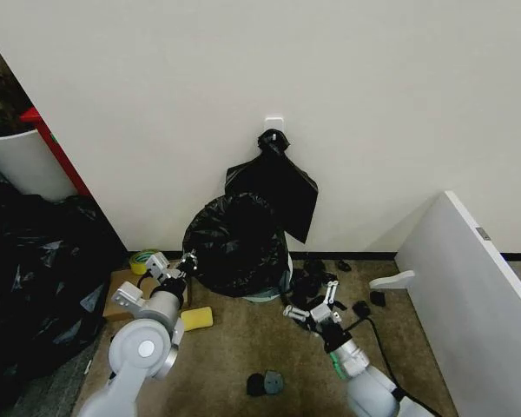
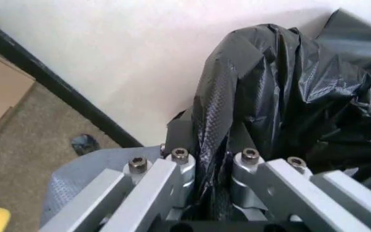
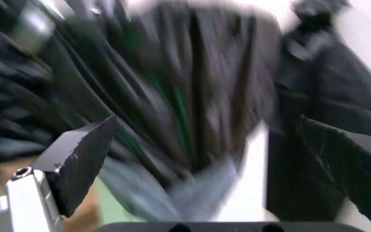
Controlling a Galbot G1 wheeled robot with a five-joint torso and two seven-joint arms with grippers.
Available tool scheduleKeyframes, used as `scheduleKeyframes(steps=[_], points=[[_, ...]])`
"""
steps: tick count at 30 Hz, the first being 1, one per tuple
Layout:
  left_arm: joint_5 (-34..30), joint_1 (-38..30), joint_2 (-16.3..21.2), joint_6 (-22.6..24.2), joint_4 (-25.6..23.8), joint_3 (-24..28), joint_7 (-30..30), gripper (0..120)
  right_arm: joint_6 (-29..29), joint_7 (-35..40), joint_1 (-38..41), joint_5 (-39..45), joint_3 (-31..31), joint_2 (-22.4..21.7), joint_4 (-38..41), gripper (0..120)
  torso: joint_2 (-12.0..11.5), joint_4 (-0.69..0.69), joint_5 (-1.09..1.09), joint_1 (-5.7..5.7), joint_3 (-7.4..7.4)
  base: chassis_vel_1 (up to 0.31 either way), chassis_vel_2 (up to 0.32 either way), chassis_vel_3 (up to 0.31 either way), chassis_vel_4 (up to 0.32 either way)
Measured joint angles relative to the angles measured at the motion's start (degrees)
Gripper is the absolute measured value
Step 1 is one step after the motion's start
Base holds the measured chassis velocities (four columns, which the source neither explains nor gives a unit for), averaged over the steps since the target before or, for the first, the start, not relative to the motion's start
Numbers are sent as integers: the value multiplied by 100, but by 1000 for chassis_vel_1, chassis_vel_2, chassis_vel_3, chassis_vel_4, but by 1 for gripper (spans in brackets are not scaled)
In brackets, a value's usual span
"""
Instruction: Place the garbage bag over the trash bin.
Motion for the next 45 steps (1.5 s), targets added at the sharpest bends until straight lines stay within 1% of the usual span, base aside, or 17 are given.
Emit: scheduleKeyframes(steps=[2, 5, 9, 10, 14, 22, 25, 28, 30, 31, 32, 34, 38, 39, 42, 44, 45], points=[[214, 12, 39, -37, 68, 133, 4, 4, 242, -343, -31, 462, 209, -56, -12, 100, 0, 0, 0, 0, 0, 0, 0, 0, 0], [462, 65, 87, -46, 114, 291, 5, 4, 149, -93, -76, 661, 414, -19, 46, 100, 0, 0, 0, 0, 0, 0, 0, 0, 0], [1020, 252, 176, 5, 221, 514, -43, 4, -708, 1794, -150, 569, 568, 151, 635, 100, 0, 0, 0, 0, 0, 0, 0, 0, 0], [1184, 298, 182, 9, 281, 551, -48, 4, -838, 2021, -155, 586, 564, 195, 796, 100, 0, 1, 0, 0, 0, 0, 0, 0, 0], [1576, 354, 135, 14, 512, 663, -68, 4, -1013, 2186, -170, 526, 496, 307, 1145, 100, 0, 2, -1, 0, 0, 0, 0, 0, 0], [1651, 402, -89, 236, 675, 757, -320, 4, -1139, 2144, -150, 167, 309, 449, 1303, 100, 0, 0, -1, 0, 0, 0, 0, 0, 0], [1708, 431, -95, 275, 635, 759, -398, 10, -1140, 2106, -144, 145, 299, 457, 1281, 100, 0, 0, -1, 0, 0, 0, 0, 0, 0], [1953, 520, -48, 272, 531, 755, -446, 24, -1141, 2072, -105, 146, 292, 466, 1251, 100, 0, 1, 1, 0, 0, 0, 0, 0, 0], [2031, 579, -25, 272, 455, 754, -458, 29, -1151, 2067, -89, 158, 290, 473, 1252, 100, 0, 1, 0, 0, 0, 0, 0, 0, 0], [2091, 652, -3, 274, 365, 749, -470, 37, -1174, 2051, -80, 187, 290, 479, 1268, 100, 0, 0, -1, 0, 0, 0, 0, 0, 0], [2091, 652, -3, 274, 365, 749, -470, 37, -1174, 2051, -80, 187, 290, 479, 1268, 100, 0, 0, -1, 0, 0, 0, 0, 0, 0], [2154, 795, 29, 291, 183, 730, -482, 43, -1194, 1995, -79, 242, 301, 484, 1302, 100, 0, 1, 0, 0, 0, 0, 0, 0, 0], [2325, 1103, 76, 335, -170, 614, -579, 62, -1199, 1937, -117, 261, 327, 482, 1318, 100, 0, 1, 0, 0, 0, 0, 0, 0, 0], [2325, 1103, 76, 335, -170, 614, -579, 62, -1199, 1937, -117, 261, 327, 482, 1318, 100, 0, 1, 0, 0, 0, 0, 0, 0, 0], [2764, 1258, 123, 389, -409, 511, -734, 74, -1213, 1934, -127, 276, 333, 486, 1362, 100, 0, 1, 0, 0, 0, 0, 0, 0, 0], [3087, 1310, 191, 176, -512, 449, -648, 84, -1244, 1934, -105, 318, 333, 493, 1405, 100, 0, 0, -1, 0, 0, 0, 0, 0, 0], [3087, 1310, 191, 176, -512, 449, -648, 84, -1244, 1934, -105, 318, 333, 493, 1405, 100, 0, 0, -1, 0, 0, 0, 0, 0, 0]])
